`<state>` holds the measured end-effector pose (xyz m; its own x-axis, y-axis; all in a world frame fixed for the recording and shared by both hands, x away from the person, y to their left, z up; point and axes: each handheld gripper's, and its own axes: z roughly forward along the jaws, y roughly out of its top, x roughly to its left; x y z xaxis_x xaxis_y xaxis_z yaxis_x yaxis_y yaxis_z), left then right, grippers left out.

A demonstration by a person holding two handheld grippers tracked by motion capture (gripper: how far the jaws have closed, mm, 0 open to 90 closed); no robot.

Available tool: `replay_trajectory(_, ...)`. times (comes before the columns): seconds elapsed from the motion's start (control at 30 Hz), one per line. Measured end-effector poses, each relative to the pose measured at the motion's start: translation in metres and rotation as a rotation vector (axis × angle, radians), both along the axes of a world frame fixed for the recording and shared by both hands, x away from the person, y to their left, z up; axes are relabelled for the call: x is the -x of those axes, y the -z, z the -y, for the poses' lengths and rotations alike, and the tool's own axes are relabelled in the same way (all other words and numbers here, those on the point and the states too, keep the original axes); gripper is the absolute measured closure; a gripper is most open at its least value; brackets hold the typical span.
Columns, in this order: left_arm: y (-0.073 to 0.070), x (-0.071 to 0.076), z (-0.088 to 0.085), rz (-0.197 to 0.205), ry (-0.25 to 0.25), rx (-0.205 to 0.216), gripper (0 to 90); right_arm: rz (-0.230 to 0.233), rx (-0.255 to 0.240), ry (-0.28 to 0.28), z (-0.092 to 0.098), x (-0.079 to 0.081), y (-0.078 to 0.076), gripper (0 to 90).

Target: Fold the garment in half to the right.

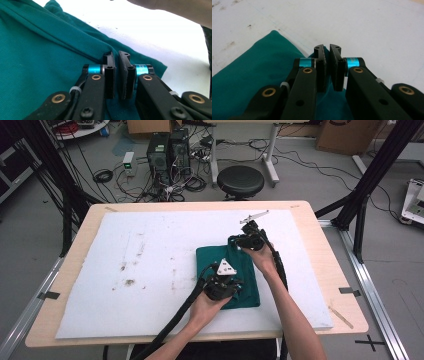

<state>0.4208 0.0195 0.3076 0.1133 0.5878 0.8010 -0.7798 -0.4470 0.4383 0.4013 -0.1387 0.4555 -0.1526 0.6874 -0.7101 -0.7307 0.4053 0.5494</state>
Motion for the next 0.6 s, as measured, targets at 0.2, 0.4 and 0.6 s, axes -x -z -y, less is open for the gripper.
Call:
replay_trajectory(0.2, -0.003, -0.001, 0.012, -0.01, -0.005, -0.011, 83.8, 0.002, -0.027, 0.005, 0.011, -0.001, 0.001, 85.0)
replay_trajectory(0.4, -0.005, -0.005, 0.017, -0.023, -0.024, -0.028, 83.7, -0.003, -0.045, 0.008, 0.021, -0.006, 0.001, 83.6)
replay_trajectory(0.6, -0.003, -0.004, 0.016, -0.019, -0.021, -0.068, 67.3, -0.028, -0.086, 0.002, 0.028, -0.009, 0.004, 66.2)
